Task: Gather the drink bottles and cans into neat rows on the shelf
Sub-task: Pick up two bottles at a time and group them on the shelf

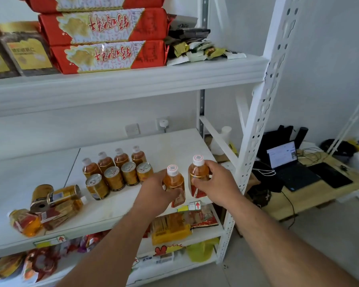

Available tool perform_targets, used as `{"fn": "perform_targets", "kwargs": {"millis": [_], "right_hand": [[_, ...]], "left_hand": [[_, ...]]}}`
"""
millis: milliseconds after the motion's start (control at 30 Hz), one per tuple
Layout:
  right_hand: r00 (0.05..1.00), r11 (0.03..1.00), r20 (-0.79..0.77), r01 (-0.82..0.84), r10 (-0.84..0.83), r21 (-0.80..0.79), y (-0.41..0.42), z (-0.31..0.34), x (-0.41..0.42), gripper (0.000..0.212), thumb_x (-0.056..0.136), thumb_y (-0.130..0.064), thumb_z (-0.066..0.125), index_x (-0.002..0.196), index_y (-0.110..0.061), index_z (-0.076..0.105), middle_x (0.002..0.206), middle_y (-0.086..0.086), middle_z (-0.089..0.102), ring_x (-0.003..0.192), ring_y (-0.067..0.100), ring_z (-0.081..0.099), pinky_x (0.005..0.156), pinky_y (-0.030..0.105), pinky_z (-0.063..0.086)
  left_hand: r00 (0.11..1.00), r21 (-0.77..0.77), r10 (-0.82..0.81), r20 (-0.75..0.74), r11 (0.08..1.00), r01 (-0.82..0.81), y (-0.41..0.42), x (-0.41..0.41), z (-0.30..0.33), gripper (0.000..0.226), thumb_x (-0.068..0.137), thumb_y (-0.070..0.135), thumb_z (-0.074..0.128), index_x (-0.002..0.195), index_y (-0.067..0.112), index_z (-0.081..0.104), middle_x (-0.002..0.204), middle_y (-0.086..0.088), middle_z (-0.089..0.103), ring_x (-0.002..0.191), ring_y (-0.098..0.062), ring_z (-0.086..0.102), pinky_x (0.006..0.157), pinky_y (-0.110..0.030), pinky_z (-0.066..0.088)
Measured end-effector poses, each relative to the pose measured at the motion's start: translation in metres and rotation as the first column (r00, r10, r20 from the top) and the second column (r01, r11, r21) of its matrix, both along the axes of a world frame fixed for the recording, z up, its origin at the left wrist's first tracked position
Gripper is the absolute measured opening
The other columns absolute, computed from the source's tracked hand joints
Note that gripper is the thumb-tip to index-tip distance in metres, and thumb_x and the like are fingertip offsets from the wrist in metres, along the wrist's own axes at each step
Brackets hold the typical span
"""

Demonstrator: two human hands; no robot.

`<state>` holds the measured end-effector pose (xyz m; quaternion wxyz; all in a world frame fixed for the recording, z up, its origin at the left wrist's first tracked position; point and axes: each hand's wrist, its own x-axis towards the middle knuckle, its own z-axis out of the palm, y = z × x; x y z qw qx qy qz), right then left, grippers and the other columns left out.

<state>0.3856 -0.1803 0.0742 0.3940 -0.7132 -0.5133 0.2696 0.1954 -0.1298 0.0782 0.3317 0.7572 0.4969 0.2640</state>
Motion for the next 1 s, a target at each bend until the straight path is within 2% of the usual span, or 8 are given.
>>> {"fn": "perform_targets", "kwargs": {"millis": [133,233,400,500,633,800,900,1000], "right_hand": [[0.998,0.999,0.058,-0.006,0.008,-0.037,0.022,0.0,0.028,0.061,0.086,-0.04,0.079,0.141,-0.035,0.054,0.13,-0.01,0.066,0.12,0.016,0.061,0.104,0.044,0.05],[0.997,0.999,0.079,-0.017,0.021,-0.048,0.036,-0.003,0.045,0.063,0.086,-0.042,0.078,0.142,-0.035,0.052,0.132,-0.01,0.065,0.122,0.018,0.06,0.106,0.046,0.049],[0.994,0.997,0.106,-0.023,0.031,-0.069,0.061,-0.007,0.06,0.054,0.081,-0.05,0.076,0.13,-0.043,0.056,0.112,-0.021,0.063,0.114,0.016,0.063,0.101,0.048,0.051],[0.994,0.997,0.105,-0.033,0.041,-0.075,0.083,-0.012,0.065,0.055,0.079,-0.056,0.074,0.13,-0.046,0.053,0.118,-0.02,0.065,0.115,0.017,0.063,0.1,0.05,0.052],[0.996,0.994,0.073,-0.037,0.045,-0.103,0.116,-0.014,0.07,0.054,0.088,-0.043,0.076,0.136,-0.04,0.052,0.127,-0.012,0.063,0.12,0.019,0.06,0.1,0.042,0.048],[0.997,0.992,0.075,-0.017,0.027,-0.124,0.157,-0.015,0.071,0.056,0.092,-0.038,0.074,0.142,-0.032,0.05,0.135,-0.005,0.062,0.126,0.022,0.058,0.104,0.04,0.045],[0.997,0.993,0.079,-0.004,0.013,-0.115,0.178,-0.018,0.073,0.049,0.092,-0.036,0.073,0.136,-0.031,0.054,0.127,-0.005,0.064,0.116,0.02,0.062,0.093,0.033,0.047],[0.996,0.992,0.089,0.026,-0.015,-0.12,0.193,-0.021,0.075,0.042,0.094,-0.035,0.072,0.132,-0.03,0.055,0.119,-0.005,0.064,0.103,0.015,0.059,0.085,0.028,0.042]], "left_hand": [[0.998,0.017,0.057,-0.012,0.998,-0.057,0.013,0.026,0.0,0.032,0.079,0.021,0.079,0.107,0.03,0.066,0.098,0.015,0.067,0.088,-0.001,0.06,0.071,-0.015,0.044],[0.994,-0.006,0.103,-0.028,0.995,-0.103,0.022,0.044,-0.004,0.036,0.077,0.025,0.079,0.111,0.031,0.067,0.103,0.011,0.069,0.096,-0.008,0.062,0.082,-0.028,0.051],[0.991,-0.018,0.116,-0.06,0.993,-0.117,0.04,0.066,-0.004,0.031,0.08,0.021,0.077,0.109,0.028,0.067,0.098,0.012,0.069,0.09,-0.008,0.063,0.07,-0.021,0.048],[0.989,-0.039,0.132,-0.067,0.99,-0.135,0.058,0.073,-0.004,0.035,0.081,0.02,0.076,0.113,0.029,0.066,0.102,0.011,0.069,0.093,-0.009,0.063,0.074,-0.024,0.049],[0.986,-0.051,0.146,-0.086,0.987,-0.151,0.09,0.078,-0.007,0.038,0.084,0.02,0.074,0.119,0.027,0.063,0.102,0.011,0.064,0.097,-0.013,0.062,0.076,-0.025,0.046],[0.989,-0.068,0.114,-0.097,0.99,-0.121,0.136,0.087,-0.013,0.041,0.089,0.021,0.069,0.129,0.027,0.059,0.109,0.009,0.061,0.095,-0.01,0.054,0.078,-0.027,0.044],[0.99,-0.08,0.097,-0.102,0.991,-0.106,0.161,0.091,-0.019,0.041,0.089,0.022,0.07,0.129,0.028,0.06,0.119,0.005,0.065,0.096,-0.011,0.054,0.081,-0.027,0.043],[0.991,-0.073,0.068,-0.112,0.994,-0.076,0.183,0.094,-0.024,0.038,0.088,0.022,0.07,0.126,0.028,0.062,0.115,0.009,0.064,0.097,-0.01,0.055,0.082,-0.025,0.041]]}}
